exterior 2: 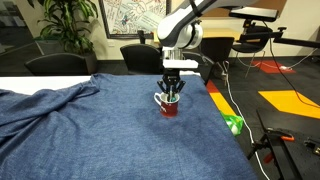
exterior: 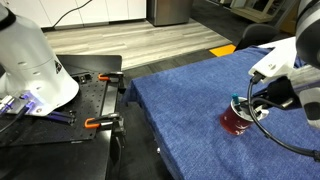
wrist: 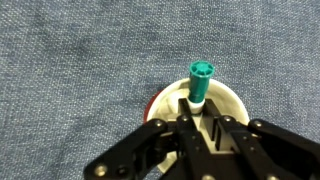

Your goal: Put the marker on the table

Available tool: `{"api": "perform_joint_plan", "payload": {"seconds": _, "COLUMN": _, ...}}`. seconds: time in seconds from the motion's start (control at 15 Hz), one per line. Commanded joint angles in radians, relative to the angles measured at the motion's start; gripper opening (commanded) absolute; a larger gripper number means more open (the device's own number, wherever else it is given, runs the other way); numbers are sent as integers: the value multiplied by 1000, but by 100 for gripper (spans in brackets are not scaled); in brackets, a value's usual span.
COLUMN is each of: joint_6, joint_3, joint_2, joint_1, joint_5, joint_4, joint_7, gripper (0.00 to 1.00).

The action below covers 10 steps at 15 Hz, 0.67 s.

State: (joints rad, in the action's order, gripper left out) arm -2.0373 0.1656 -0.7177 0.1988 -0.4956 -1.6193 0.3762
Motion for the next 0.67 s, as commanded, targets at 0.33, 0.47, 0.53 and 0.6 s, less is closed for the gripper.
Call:
{"api": "perform_joint_plan", "payload": {"seconds": 0.33, "joint_6": 32, "joint_3": 1, "joint_2": 127, "joint_1": -15, "joint_5": 70, "joint_4": -73, "joint_7": 48, "gripper": 5}}
{"api": "perform_joint_plan", "payload": {"seconds": 0.47, "joint_6": 37, "joint_3": 2, "joint_2": 179, "joint_1": -29, "joint_5": 95, "joint_4": -107, "joint_7": 46, "gripper": 5}}
{"api": "perform_joint_plan", "payload": {"seconds": 0.53, "joint_6": 35, "joint_3": 2, "joint_2": 213, "joint_1": -39, "joint_5": 109, "joint_4": -131, "joint_7": 45, "gripper": 5}}
{"api": "perform_joint_plan", "payload": {"seconds": 0.6, "joint_6": 29, "joint_3": 2, "joint_2": 246, "joint_1": -50, "joint_5": 125, "joint_4": -157, "joint_7": 44, "gripper": 5}}
